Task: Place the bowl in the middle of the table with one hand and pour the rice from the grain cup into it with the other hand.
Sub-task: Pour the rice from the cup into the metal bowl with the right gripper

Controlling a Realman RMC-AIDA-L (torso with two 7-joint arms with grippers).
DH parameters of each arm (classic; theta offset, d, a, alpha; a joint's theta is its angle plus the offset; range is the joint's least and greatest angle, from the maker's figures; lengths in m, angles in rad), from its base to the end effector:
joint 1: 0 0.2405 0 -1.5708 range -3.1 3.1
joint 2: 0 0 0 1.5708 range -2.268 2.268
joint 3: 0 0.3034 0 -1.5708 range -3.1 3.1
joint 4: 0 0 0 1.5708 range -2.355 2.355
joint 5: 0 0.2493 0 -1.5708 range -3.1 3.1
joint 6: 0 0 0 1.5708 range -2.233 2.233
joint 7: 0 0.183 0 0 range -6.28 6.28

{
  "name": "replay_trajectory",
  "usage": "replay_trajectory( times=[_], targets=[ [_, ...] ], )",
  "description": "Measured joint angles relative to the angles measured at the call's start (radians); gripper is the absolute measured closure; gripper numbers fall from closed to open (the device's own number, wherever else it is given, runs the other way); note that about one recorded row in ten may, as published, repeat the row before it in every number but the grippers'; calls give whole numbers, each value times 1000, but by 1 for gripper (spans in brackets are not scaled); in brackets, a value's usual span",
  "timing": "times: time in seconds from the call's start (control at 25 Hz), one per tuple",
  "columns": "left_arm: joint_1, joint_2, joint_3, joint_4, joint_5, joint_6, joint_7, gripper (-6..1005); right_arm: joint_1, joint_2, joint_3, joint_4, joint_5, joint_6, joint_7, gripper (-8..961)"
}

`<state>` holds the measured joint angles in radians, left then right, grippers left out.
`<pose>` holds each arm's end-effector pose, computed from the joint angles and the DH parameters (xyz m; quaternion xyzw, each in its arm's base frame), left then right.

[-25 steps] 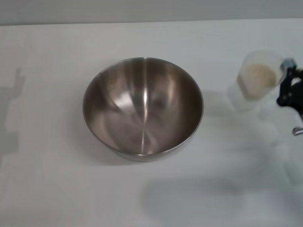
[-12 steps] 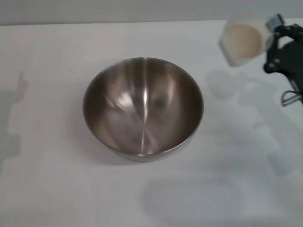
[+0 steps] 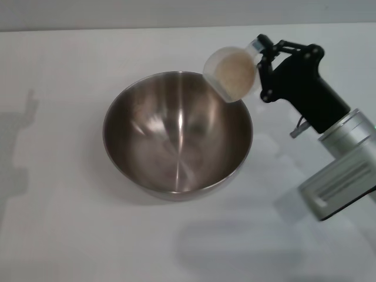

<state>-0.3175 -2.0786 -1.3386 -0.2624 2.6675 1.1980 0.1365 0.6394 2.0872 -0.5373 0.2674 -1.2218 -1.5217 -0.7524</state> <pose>-0.4082 0.3870 -0.0160 -0.6502 -0.1404 -0.2250 0.7120 0.2739 0.3825 -0.1229 -0.7525 -0.2417 0.1877 0.5832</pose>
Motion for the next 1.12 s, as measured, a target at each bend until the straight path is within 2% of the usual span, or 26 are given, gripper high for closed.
replay_trajectory(
  times=[0.04,0.2,0.48,1.12],
  targets=[
    [0,0,3,-1,0,0,0,188,0,0,0,0,0,0,0,943],
    [4,0,11,-7,0,0,0,188,14,0,84,107,-4,0,-350,942],
    [5,0,21,-9,-1,0,0,188,14,2,154,150,-89,1,-515,943],
    [5,0,24,-9,-1,0,0,188,5,4,235,215,-182,17,-853,942]
  ],
)
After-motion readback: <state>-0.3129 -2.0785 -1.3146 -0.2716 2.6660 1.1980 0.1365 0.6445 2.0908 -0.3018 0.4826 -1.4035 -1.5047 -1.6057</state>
